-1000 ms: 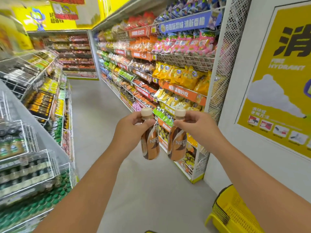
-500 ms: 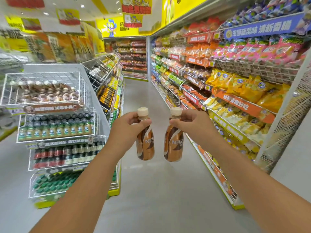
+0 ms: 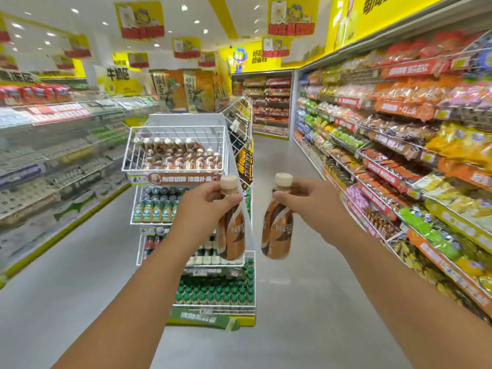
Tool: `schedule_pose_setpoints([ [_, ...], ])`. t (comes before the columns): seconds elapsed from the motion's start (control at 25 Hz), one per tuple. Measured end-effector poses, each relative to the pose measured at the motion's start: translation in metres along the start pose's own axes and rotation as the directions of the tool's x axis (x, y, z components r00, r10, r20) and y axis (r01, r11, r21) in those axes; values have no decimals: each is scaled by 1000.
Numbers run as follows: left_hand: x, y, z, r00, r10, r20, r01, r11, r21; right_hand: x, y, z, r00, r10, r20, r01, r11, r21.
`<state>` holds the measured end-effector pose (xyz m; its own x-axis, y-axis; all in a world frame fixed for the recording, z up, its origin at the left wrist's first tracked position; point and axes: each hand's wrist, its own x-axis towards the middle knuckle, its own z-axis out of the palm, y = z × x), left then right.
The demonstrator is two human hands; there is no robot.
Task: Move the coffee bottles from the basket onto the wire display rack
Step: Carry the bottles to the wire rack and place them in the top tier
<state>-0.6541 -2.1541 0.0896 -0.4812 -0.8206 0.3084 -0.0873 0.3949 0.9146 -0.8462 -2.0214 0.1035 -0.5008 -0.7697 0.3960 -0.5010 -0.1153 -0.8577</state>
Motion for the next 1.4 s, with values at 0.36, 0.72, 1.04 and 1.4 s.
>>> schedule_pose_setpoints([
  [0.36, 72, -60, -129, 993, -49, -112, 50, 999, 8, 85, -22, 138, 994, 8, 108, -8, 1000, 0],
  [0.72, 181, -124, -191, 981, -50, -188, 64, 996, 68, 207, 21, 220, 988, -25, 152, 23, 1000, 10],
  [1.04, 330, -168, -216, 979, -62, -195, 73, 996, 47, 353, 73, 269, 990, 4, 141, -11, 999, 50],
  [1.4, 473, -238, -238, 988, -90, -126, 91, 996, -1, 460, 115, 317, 995, 70, 66, -71, 997, 14],
])
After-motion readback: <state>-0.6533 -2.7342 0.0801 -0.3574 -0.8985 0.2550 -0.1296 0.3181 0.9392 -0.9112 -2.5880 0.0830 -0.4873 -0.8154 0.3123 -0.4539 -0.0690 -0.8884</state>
